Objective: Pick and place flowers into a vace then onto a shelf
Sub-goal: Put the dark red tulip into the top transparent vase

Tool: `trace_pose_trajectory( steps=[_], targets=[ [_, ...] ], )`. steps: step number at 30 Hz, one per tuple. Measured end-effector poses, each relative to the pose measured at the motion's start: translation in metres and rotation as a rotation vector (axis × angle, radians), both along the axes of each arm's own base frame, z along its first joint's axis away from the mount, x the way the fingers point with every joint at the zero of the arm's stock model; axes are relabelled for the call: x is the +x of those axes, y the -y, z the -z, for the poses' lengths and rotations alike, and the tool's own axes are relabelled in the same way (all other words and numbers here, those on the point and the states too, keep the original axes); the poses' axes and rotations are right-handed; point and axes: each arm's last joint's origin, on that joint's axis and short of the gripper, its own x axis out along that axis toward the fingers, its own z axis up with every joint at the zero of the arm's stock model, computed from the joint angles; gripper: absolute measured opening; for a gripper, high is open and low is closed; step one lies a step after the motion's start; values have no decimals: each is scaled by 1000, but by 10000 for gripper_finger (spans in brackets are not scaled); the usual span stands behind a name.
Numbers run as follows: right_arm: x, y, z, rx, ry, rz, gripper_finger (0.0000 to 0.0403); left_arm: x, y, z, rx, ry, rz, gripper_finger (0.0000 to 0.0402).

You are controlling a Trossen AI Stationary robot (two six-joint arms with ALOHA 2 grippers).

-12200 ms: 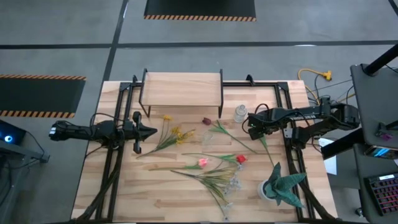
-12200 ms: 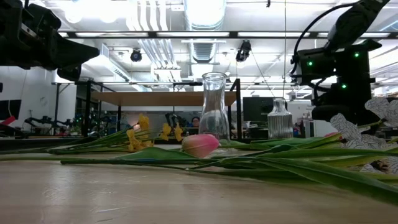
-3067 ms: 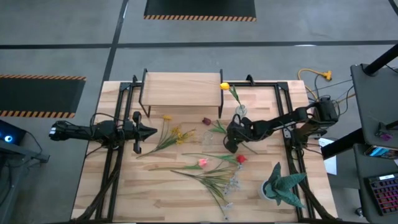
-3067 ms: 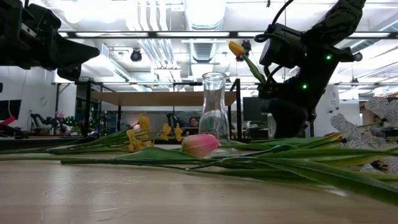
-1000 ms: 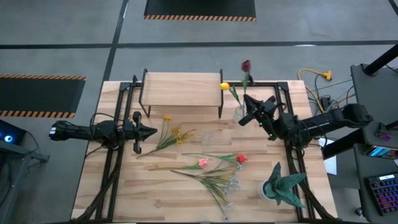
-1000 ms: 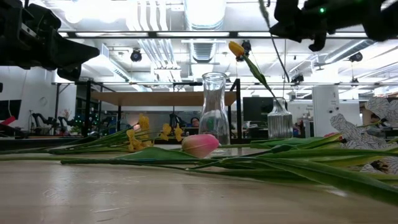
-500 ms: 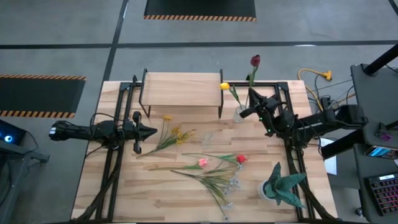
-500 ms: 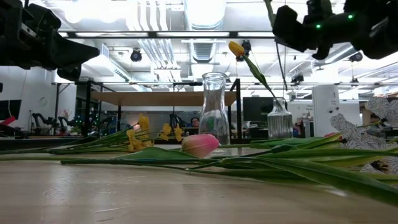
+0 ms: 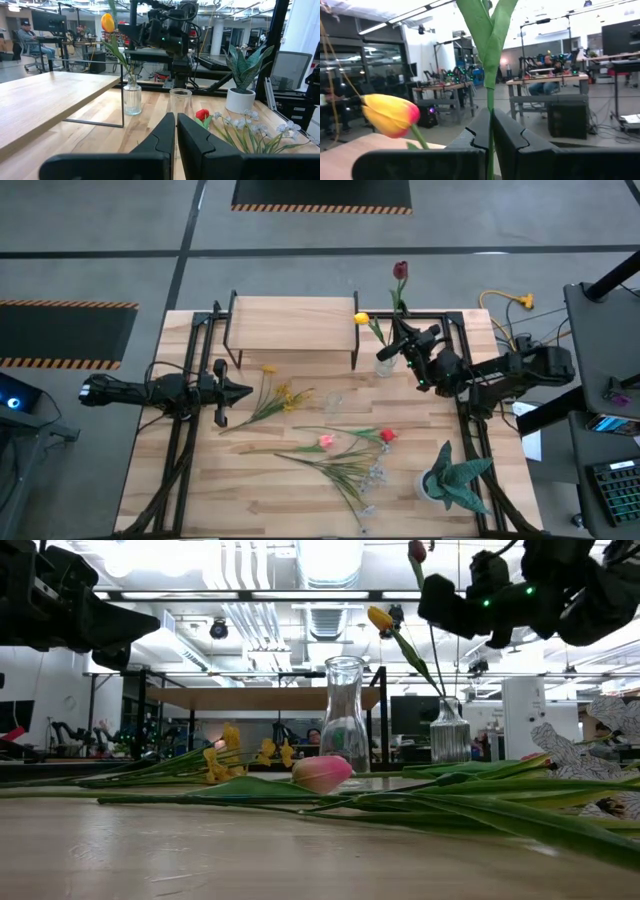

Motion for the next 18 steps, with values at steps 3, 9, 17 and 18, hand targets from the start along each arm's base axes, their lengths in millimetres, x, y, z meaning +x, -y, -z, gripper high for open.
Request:
trace_pose_trajectory(
  steps=[3, 9, 17, 18],
  targets=[
    [1, 0, 2, -2, -2, 1, 8, 0, 0, 0, 0, 0, 0, 2],
    [2, 1, 4, -21, -44, 16, 8, 0, 0, 0, 0, 0, 0, 2],
    [-6, 0, -10, -49, 5, 21, 8, 0, 0, 0, 0, 0, 0, 2],
    [-6, -1, -11, -56, 2, 24, 8, 0, 0, 0, 0, 0, 0, 2]
  ],
)
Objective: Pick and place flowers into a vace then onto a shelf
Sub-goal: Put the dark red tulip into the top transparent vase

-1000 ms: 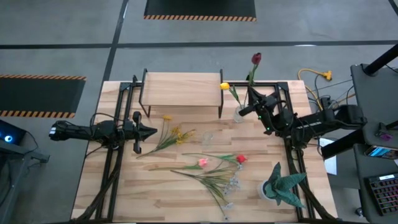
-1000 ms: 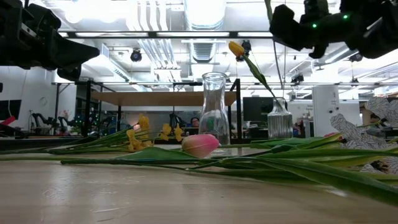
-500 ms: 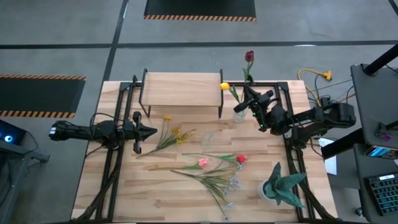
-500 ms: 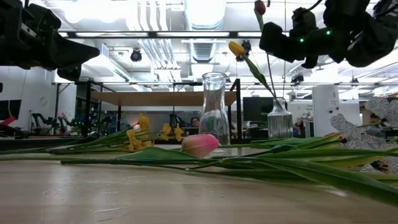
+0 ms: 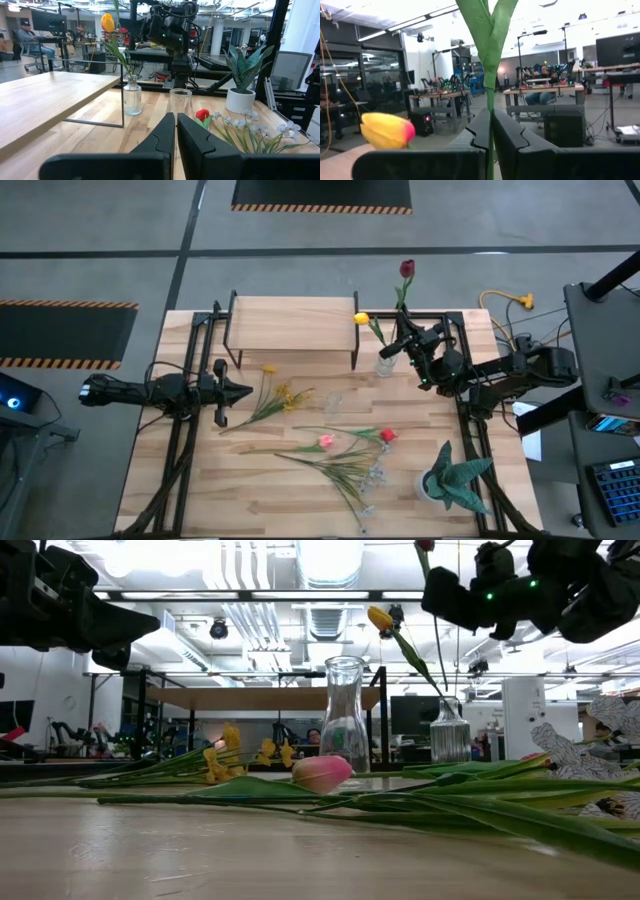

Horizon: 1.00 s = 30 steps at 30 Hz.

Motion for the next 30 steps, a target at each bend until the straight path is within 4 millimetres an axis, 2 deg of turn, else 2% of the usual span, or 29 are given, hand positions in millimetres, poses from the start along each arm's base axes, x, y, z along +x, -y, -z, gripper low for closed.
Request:
trace_pose_trajectory(
  steps=[5, 19, 30],
  targets=[
    [0, 0, 1, -1, -11, 1, 8, 0, 0, 0, 0, 0, 0, 2],
    [11, 2, 27, 36, -112, -2, 8, 0, 0, 0, 0, 0, 0, 2],
    [1, 0, 52, 87, -164, -15, 8, 0, 0, 0, 0, 0, 0, 2]
  ],
)
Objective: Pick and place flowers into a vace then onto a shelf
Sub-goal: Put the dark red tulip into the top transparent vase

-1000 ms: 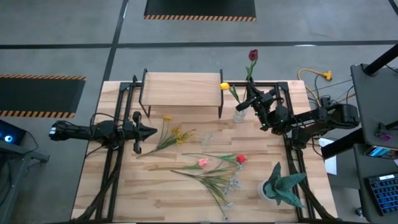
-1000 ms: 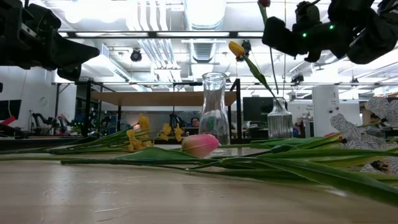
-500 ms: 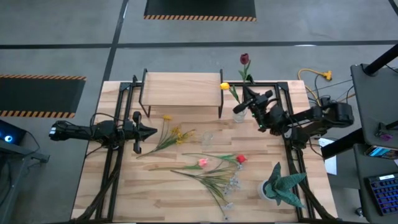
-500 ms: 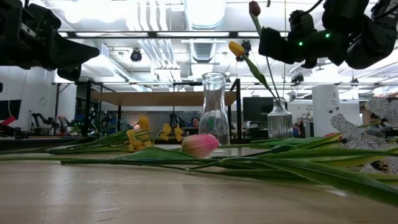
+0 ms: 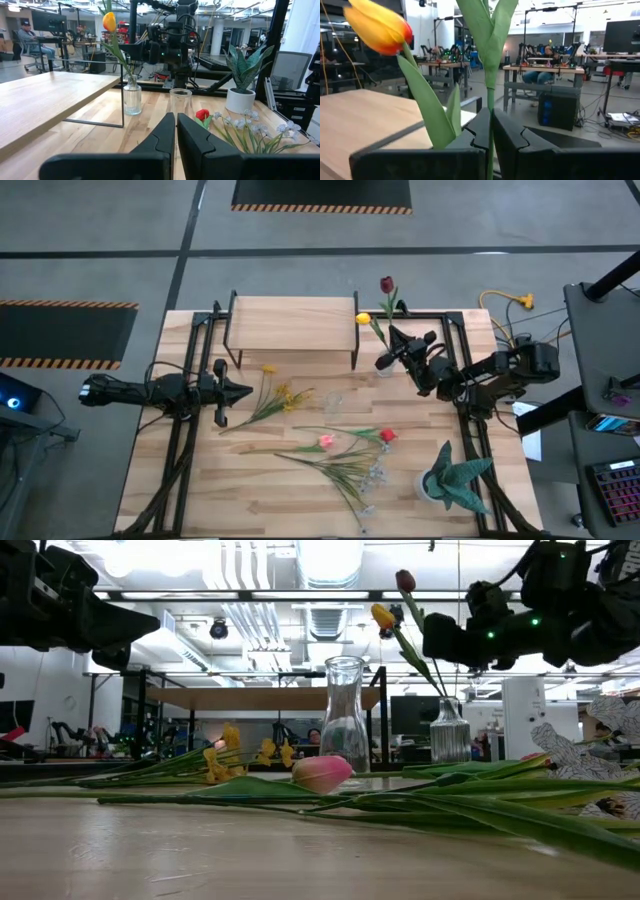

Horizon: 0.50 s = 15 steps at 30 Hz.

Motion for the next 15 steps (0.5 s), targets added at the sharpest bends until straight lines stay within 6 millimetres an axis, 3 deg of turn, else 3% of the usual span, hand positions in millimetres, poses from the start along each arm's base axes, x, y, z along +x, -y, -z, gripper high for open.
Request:
trace_pose_trajectory(
  steps=[15],
  targets=[
    [-11, -3, 13, 33, -8, -66, 10, 0, 0, 0, 0, 0, 0, 2]
  ],
)
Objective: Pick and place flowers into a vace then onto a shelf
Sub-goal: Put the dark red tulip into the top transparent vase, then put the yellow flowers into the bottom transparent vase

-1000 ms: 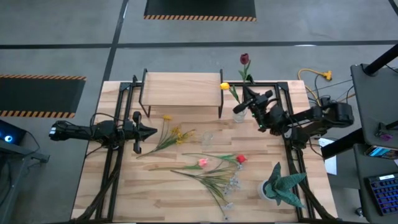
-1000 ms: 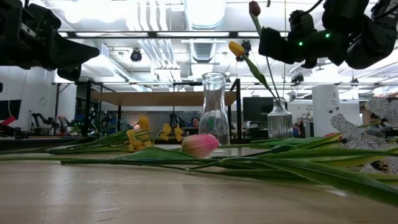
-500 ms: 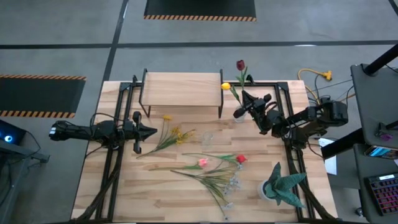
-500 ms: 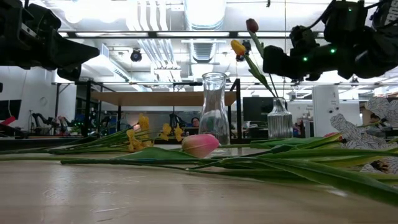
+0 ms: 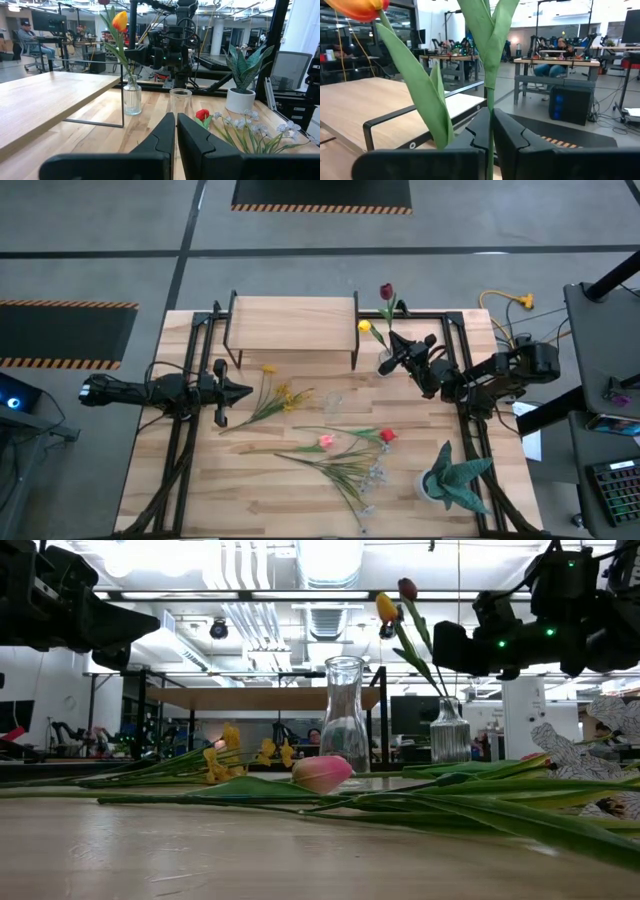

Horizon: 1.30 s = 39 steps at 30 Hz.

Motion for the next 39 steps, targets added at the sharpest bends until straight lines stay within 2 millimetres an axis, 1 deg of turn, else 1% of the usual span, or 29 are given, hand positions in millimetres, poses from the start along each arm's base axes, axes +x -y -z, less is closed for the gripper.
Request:
trace_pose_trajectory(
  steps=[3, 6, 16, 21, 25, 30, 32, 36, 39],
  targets=[
    [0, 0, 0, 1, -4, -1, 22, 0, 0, 0, 0, 0, 0, 2],
    [0, -1, 1, -1, -10, -6, 45, 0, 0, 0, 0, 0, 0, 2],
    [2, -9, -1, -18, -24, -36, 160, 0, 0, 0, 0, 0, 0, 2],
    [0, -19, -10, -37, 8, -79, 197, 0, 0, 0, 0, 0, 0, 2],
    [-2, -31, -20, -84, -8, -99, 210, 0, 0, 0, 0, 0, 0, 2],
    [-12, -44, -30, -63, -50, 63, 217, 0, 0, 0, 0, 0, 0, 2],
    [-17, -51, -34, -54, -59, 94, 217, 0, 0, 0, 0, 0, 0, 2],
    [-25, -64, -44, -60, -72, 84, 217, 0, 0, 0, 0, 0, 0, 2],
    [-32, -74, -51, -30, -27, 54, 217, 0, 0, 0, 0, 0, 0, 2]
  ],
)
